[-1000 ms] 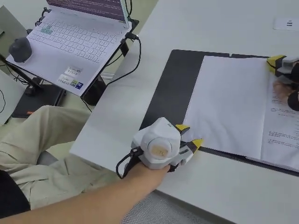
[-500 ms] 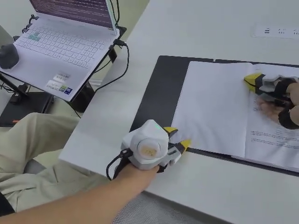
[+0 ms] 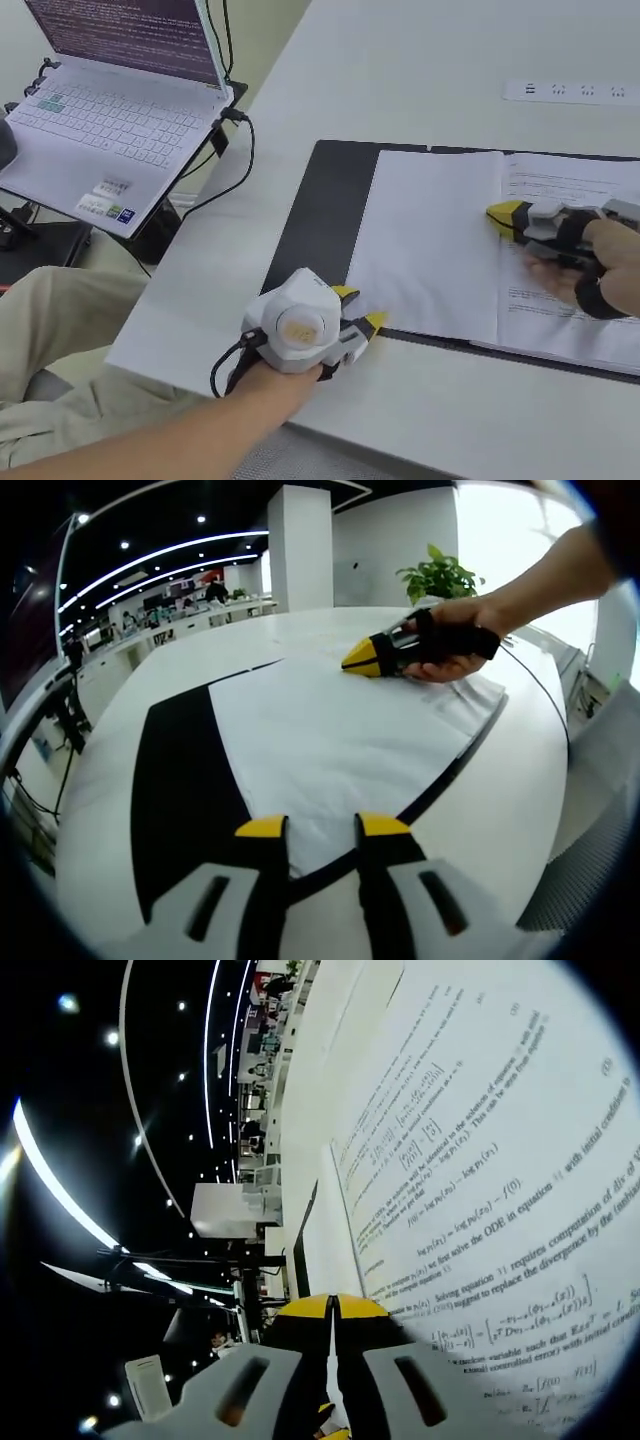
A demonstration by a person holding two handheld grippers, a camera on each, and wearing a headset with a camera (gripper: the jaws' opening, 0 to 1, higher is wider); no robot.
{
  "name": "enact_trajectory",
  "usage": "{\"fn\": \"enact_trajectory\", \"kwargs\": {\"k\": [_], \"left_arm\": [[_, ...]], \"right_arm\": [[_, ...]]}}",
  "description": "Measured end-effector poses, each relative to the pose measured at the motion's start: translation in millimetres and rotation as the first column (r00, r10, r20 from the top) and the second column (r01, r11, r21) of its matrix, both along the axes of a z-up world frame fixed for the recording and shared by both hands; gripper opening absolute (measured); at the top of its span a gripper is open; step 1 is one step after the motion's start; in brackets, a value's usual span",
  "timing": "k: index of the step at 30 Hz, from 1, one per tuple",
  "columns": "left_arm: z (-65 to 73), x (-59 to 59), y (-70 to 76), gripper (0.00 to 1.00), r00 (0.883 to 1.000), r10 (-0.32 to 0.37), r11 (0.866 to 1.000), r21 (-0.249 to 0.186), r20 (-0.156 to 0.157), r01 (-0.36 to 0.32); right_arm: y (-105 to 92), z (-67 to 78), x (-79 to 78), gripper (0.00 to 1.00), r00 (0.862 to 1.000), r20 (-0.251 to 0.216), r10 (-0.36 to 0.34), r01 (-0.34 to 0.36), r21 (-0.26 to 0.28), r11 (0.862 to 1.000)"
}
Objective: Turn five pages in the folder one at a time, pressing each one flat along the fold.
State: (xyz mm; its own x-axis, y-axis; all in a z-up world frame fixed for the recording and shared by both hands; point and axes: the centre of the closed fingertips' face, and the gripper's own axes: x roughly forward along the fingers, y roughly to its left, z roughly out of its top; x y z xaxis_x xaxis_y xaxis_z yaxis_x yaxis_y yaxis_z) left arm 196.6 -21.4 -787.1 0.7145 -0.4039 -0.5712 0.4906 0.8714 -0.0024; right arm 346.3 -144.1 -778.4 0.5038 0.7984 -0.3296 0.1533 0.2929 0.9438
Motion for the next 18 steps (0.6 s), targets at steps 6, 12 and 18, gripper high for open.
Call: {"fn": "enact_trajectory", "kwargs": {"k": [6,12,18], "left_arm": [[-1.2,0.4,1.0,0.24,1.000,0.001,1.000,0.000,-0.002,-0.001],[-0.9,0.3,1.2,0.24,1.000,-0.002,1.000,0.001,-0.002,0.002],[0.3,-0.3,0.8,0.24,1.000,-0.002,1.000,0.000,-0.003,0.002]], "right_arm": [[4.7,-1.3,-23.8,0.00,0.999,-0.004,0.049,-0.049,-0.003,0.999],[5.9,-2.6,-46.7,0.00,0.997,-0.015,0.071,-0.071,-0.002,0.997],[5.2,-6.1,-67.7,0.00,0.995,-0.023,0.101,-0.101,-0.001,0.995]]}}
